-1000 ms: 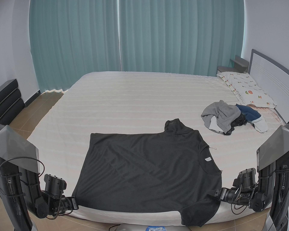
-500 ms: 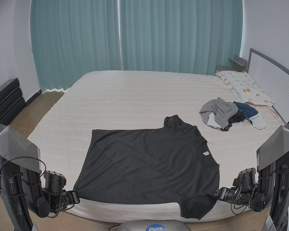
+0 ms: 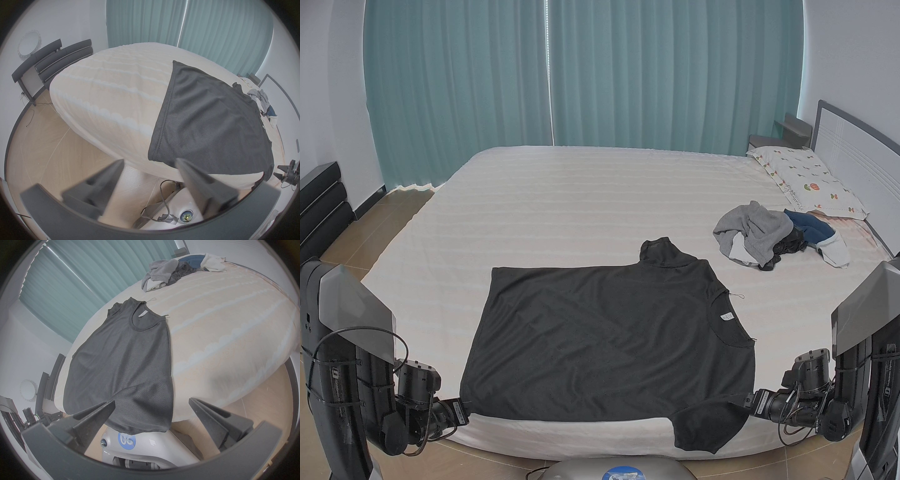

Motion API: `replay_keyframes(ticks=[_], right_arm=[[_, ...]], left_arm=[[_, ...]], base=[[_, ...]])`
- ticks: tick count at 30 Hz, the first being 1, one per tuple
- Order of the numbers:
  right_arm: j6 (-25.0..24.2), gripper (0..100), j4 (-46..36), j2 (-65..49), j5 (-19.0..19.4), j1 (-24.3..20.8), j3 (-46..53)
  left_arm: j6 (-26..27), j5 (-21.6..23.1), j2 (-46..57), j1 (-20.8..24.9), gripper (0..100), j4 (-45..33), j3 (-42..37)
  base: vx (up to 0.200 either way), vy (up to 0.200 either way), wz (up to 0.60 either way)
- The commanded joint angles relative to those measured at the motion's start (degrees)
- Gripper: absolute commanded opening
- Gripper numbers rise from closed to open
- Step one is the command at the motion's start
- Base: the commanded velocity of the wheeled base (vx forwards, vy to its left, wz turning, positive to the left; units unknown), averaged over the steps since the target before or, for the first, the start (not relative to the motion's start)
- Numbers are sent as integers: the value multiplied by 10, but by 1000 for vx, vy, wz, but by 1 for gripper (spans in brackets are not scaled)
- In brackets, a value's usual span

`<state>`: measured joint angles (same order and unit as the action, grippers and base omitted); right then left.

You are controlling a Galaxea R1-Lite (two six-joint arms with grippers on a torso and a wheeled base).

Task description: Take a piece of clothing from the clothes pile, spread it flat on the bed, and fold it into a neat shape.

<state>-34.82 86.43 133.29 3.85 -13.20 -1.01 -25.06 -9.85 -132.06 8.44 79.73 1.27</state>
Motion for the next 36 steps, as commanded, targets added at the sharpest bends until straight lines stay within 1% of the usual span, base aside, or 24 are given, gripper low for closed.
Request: replay_keyframes(ticks=[1, 4, 6, 8, 10, 13, 15, 18, 24, 26, 30, 33, 36], right_arm=[[-1, 100, 8, 5, 0, -2, 10], [-2, 100, 8, 5, 1, -2, 10], [-2, 100, 8, 5, 1, -2, 10], [-2, 100, 8, 5, 1, -2, 10], [-2, 100, 8, 5, 1, -2, 10], [-2, 100, 8, 5, 1, -4, 10], [-2, 100, 8, 4, 1, -5, 10], [-2, 100, 8, 3, 2, -5, 10], [-3, 100, 8, 3, 2, -5, 10], [-3, 100, 8, 3, 2, -6, 10], [-3, 100, 8, 2, 3, -7, 10], [-3, 100, 8, 3, 3, -11, 10], [-3, 100, 8, 2, 3, -15, 10]], left_arm=[[-10, 0, -6, -1, 100, 13, -1], [-14, 4, -12, 0, 100, 14, -3], [-14, 17, -27, 1, 100, 16, -1], [-11, 51, -50, 0, 100, 30, -2], [-11, 77, -66, -2, 100, 64, -6], [-6, 94, -91, -8, 100, 100, -7], [-2, 98, -94, -9, 100, 100, -6], [9, 140, -93, -17, 100, 100, -9], [39, 176, -94, -51, 100, 100, -7], [43, 204, -94, -60, 100, 100, -6], [48, 222, -94, -73, 100, 100, 6], [49, 249, -96, -80, 100, 100, 20], [53, 254, -96, -88, 100, 100, 27]], base=[[0, 0, 0], [0, 0, 0], [0, 0, 0], [0, 0, 0], [0, 0, 0], [0, 0, 0], [0, 0, 0], [0, 0, 0], [0, 0, 0], [0, 0, 0], [0, 0, 0], [0, 0, 0], [0, 0, 0]])
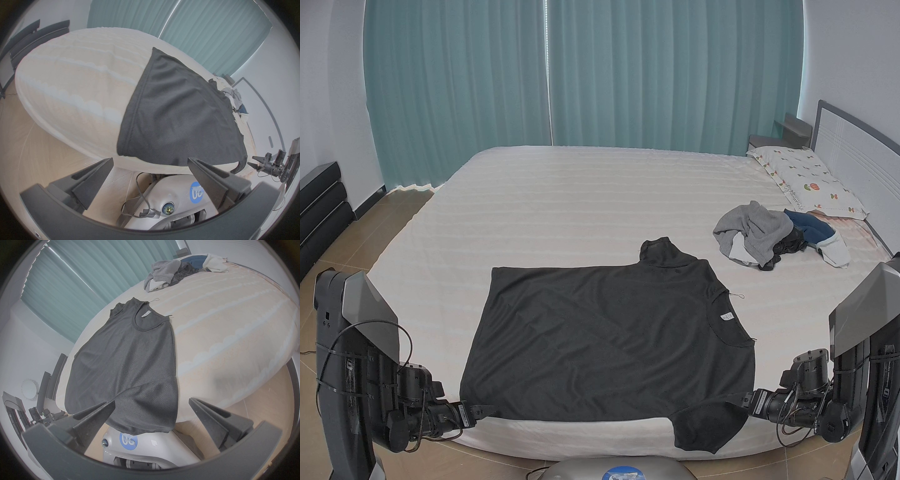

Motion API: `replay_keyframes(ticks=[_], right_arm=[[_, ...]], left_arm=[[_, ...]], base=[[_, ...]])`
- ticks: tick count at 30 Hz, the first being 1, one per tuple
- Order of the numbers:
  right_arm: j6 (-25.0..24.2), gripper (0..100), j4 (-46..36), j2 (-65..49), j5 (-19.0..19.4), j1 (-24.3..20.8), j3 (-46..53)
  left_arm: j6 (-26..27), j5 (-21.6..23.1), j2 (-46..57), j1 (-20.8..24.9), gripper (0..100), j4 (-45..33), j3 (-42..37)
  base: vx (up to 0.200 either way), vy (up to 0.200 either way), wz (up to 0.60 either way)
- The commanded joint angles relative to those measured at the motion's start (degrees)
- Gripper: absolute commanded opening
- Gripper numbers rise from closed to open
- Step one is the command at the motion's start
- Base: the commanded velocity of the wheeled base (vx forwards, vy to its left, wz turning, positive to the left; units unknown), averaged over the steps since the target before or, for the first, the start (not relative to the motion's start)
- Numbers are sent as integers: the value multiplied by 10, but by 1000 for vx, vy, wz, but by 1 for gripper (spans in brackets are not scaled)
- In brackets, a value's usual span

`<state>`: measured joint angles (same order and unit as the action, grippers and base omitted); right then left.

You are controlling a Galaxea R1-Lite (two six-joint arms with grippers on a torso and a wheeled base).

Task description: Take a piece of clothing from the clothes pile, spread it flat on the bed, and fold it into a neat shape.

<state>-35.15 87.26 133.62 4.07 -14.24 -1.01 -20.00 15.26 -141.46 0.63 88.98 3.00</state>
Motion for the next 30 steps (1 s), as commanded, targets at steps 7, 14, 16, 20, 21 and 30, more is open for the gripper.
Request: replay_keyframes(ticks=[7, 14, 16, 20, 21, 30], right_arm=[[0, 100, 0, -1, 1, -4, 10], [0, 100, 1, -1, 1, -4, 10], [0, 100, 1, -1, 1, -5, 10], [0, 100, 1, 0, 1, -5, 10], [0, 100, 1, 0, 1, -5, 10], [0, 100, 1, -2, 1, -4, 10]], left_arm=[[8, 5, -5, -21, 100, 8, 31], [8, 16, -5, -21, 100, 8, 45], [7, 26, -4, -21, 100, 8, 46], [8, 32, -4, -21, 100, 8, 45], [8, 32, -4, -20, 100, 8, 45], [8, 26, -1, -24, 0, 8, 25]], base=[[0, 0, 0], [0, 0, 0], [0, 0, 0], [0, 0, 0], [0, 0, 0], [0, 0, 0]])
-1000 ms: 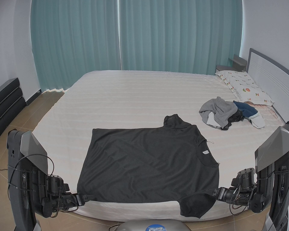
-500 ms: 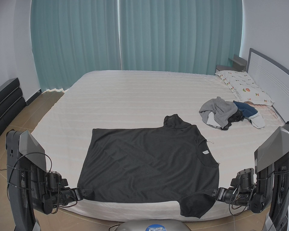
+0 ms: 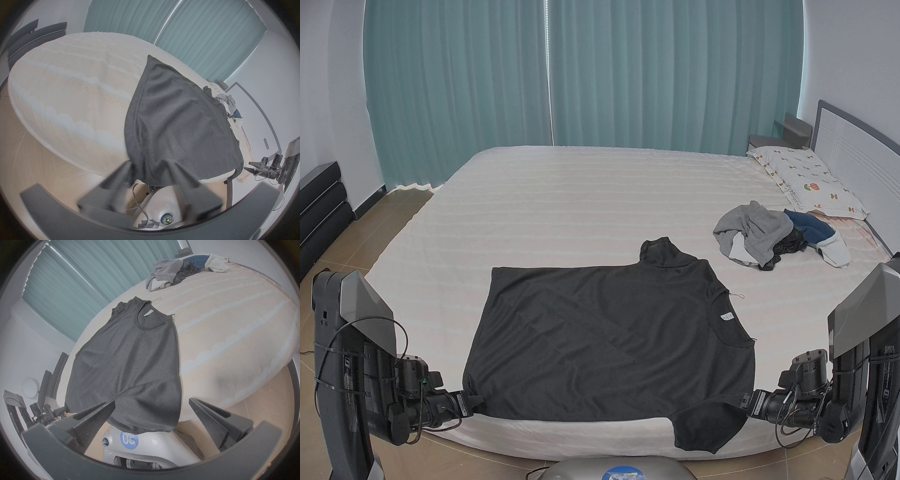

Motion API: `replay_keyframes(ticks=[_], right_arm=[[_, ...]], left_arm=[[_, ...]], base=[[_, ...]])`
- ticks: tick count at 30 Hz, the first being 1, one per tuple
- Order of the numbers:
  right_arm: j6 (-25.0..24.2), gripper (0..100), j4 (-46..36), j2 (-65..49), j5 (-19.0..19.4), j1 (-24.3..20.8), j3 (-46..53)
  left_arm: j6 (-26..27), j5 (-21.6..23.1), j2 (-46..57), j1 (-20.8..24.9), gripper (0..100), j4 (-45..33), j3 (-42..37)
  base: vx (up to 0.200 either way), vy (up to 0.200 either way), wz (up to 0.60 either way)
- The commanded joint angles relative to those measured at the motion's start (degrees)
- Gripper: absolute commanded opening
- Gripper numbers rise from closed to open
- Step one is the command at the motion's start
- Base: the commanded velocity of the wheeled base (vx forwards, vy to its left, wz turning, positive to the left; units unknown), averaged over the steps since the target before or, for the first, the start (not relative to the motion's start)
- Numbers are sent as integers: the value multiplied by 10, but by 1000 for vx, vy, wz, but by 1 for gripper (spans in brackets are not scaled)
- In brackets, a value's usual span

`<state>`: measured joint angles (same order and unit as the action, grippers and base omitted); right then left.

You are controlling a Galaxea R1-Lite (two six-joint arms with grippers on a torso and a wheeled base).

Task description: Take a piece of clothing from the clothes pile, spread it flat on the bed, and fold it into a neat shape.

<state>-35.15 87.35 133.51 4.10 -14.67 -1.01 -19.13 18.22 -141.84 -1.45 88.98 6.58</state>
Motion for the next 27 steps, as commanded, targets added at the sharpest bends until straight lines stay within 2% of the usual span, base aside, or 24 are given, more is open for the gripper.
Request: replay_keyframes(ticks=[1, 9, 15, 16, 20, 27], right_arm=[[0, 100, 0, -1, 0, 0, 10], [2, 100, 5, 4, 3, 4, 10], [4, 100, 22, 15, 0, 7, 5], [9, 100, 21, 20, -1, 8, -8], [11, 100, 20, 32, -5, 10, -31], [15, 100, 14, 47, -6, 22, -87]], left_arm=[[0, -4, 2, -3, 0, 8, -14], [-7, 1, 22, -17, 0, 8, -31], [-35, 1, 34, -17, 0, 8, -30], [-77, 3, 53, -16, 0, 8, -30], [-109, 18, 67, -17, 0, 8, -32], [-110, 23, 67, -16, 0, 8, -34]], base=[[0, 0, 0], [0, 0, 0], [0, 0, 0], [0, 0, 0], [0, 0, 0], [0, 0, 0]])
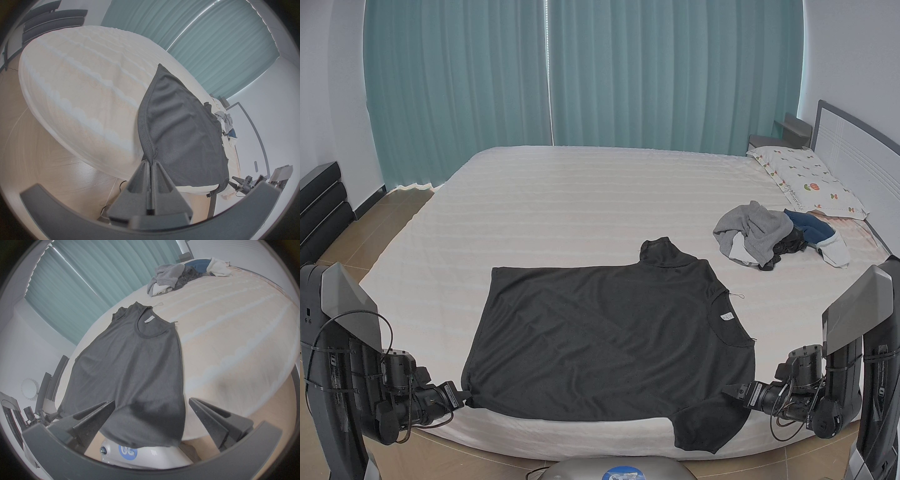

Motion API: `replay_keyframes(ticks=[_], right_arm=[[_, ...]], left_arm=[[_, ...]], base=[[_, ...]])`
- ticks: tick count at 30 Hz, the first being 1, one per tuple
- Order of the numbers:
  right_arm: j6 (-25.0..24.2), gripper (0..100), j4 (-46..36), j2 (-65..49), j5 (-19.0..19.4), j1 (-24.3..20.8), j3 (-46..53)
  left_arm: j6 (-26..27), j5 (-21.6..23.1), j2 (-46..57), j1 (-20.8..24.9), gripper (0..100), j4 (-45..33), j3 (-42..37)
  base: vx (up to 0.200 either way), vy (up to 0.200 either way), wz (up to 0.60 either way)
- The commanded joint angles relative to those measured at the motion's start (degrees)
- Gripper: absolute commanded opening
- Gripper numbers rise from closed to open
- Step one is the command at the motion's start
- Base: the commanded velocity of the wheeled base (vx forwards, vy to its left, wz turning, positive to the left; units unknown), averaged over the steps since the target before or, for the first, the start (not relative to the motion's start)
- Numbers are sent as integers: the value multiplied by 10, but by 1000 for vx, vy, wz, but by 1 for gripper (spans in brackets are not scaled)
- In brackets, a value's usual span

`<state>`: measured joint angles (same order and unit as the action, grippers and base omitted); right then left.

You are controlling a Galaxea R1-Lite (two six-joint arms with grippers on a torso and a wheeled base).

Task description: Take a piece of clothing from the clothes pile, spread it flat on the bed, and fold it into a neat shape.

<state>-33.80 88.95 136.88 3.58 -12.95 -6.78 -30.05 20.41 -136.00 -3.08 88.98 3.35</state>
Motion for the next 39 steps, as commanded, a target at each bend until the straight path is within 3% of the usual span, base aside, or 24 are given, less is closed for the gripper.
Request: replay_keyframes(ticks=[1, 4, 5, 13, 31, 32, 39], right_arm=[[1, 100, -2, 14, -1, 5, -29], [1, 100, -30, 18, -2, 4, -51], [1, 0, -35, 20, -3, 4, -55], [1, 0, -43, 13, -2, 44, -132], [3, 0, -70, 21, 2, 43, -217], [3, 100, -70, 23, 3, 43, -220], [4, 100, -62, 23, 15, 56, -190]], left_arm=[[-1, 1, 8, 0, 0, 8, -2], [-1, 1, 6, 0, 0, 8, -2], [-1, 0, 6, 0, 0, 8, -2], [-1, 0, 4, -1, 0, 8, -2], [-1, -5, 0, -1, 0, 8, -2], [-1, -5, -1, -1, 0, 8, -2], [-1, -5, -3, 0, 0, 8, -2]], base=[[0, 0, 0], [0, 0, 0], [0, 0, 0], [0, 0, 0], [0, 0, 0], [0, 0, 0], [0, 0, 0]])
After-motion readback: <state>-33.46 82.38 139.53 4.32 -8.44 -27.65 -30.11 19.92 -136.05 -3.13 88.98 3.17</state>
